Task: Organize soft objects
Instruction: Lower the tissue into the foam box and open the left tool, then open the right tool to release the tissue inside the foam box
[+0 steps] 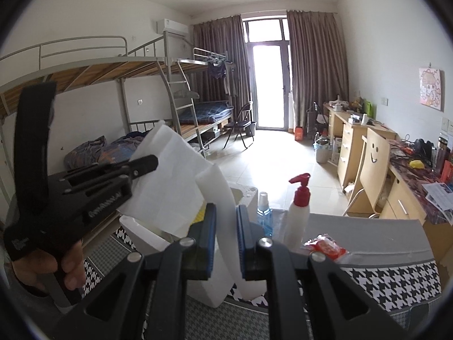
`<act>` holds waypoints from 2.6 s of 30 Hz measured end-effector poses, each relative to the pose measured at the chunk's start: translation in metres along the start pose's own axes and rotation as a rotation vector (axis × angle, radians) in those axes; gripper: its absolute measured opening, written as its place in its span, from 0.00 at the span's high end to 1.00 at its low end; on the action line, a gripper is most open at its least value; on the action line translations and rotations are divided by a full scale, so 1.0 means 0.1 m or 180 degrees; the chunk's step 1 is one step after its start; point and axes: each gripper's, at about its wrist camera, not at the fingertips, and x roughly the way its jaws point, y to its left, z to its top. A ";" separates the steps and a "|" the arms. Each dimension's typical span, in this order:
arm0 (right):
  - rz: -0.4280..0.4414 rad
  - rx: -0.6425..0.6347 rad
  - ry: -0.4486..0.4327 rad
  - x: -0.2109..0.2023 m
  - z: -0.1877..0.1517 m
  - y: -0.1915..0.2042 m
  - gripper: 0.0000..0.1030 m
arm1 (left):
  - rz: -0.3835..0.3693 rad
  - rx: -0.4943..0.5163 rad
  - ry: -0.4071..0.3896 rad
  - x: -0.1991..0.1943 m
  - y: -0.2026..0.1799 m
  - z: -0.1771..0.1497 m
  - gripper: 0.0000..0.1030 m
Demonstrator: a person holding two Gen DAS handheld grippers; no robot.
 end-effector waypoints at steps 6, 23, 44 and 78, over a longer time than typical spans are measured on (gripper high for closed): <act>-0.0023 -0.0028 0.0052 0.11 0.04 0.06 0.85 | 0.0005 -0.0029 0.0122 0.17 0.07 -0.04 0.96; 0.0018 0.0008 0.0110 0.25 0.05 0.11 0.84 | 0.0208 -0.0055 0.0093 0.08 0.39 -0.15 0.06; 0.0248 -0.0115 0.0191 0.46 0.14 0.46 0.83 | 0.0336 -0.0300 -0.0052 -0.26 0.72 -0.21 0.01; 0.0262 0.0091 0.0358 0.74 0.13 0.39 0.26 | 0.0410 -0.0388 -0.0005 -0.35 0.89 -0.40 0.01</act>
